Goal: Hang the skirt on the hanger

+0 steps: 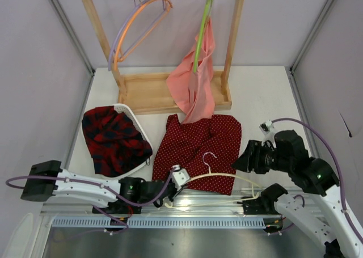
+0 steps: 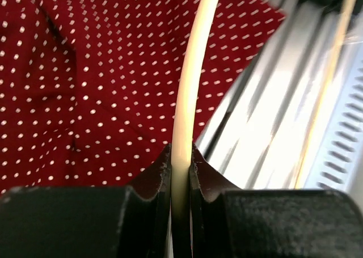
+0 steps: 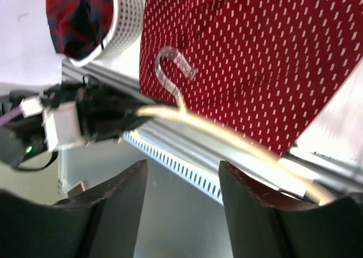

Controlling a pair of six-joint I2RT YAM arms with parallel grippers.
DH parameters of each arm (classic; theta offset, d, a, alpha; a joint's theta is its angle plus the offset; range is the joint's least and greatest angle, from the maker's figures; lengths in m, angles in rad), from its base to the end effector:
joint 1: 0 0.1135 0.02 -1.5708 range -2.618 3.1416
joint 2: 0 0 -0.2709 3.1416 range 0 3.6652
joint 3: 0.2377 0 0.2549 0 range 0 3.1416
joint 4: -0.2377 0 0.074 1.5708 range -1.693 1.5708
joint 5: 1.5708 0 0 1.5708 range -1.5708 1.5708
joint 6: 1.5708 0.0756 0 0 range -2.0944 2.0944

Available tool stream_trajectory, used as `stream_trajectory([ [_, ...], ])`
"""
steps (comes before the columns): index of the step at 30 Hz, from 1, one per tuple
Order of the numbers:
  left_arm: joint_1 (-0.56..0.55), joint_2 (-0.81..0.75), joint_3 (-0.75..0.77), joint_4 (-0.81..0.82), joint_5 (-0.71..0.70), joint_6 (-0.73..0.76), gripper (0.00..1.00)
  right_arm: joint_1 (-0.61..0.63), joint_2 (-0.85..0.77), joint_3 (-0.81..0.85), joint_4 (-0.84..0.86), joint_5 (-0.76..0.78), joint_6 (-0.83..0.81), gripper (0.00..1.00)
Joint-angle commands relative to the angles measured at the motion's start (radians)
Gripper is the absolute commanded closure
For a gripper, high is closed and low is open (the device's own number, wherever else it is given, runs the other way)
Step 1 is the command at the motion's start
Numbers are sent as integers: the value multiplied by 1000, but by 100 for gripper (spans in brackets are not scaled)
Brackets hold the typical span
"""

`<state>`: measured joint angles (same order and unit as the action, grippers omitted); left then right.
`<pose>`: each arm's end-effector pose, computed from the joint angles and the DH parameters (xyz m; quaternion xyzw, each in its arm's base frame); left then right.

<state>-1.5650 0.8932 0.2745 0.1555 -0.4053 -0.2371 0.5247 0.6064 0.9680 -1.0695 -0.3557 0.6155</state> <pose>0.0311 -0.2150 0.1657 0.4300 0.7214 -0.2976 0.4540 0.0889 0.0819 0.3175 -0.0333 0.8965 0.3574 0.2598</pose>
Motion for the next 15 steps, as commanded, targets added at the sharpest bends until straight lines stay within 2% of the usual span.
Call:
stream_trajectory([
  [1, -12, 88, 77, 56, 7, -1, 100, 15, -51, -61, -38, -61, 36, 42],
  [6, -12, 133, 83, 73, -118, -86, 100, 18, -79, -104, -61, -88, 44, 43],
  [10, -13, 109, 83, 101, -150, -93, 100, 26, -50, -169, -102, -80, 26, 42],
  [15, -15, 119, 97, 40, -191, -103, 100, 53, -20, -239, 3, -94, 58, 42],
])
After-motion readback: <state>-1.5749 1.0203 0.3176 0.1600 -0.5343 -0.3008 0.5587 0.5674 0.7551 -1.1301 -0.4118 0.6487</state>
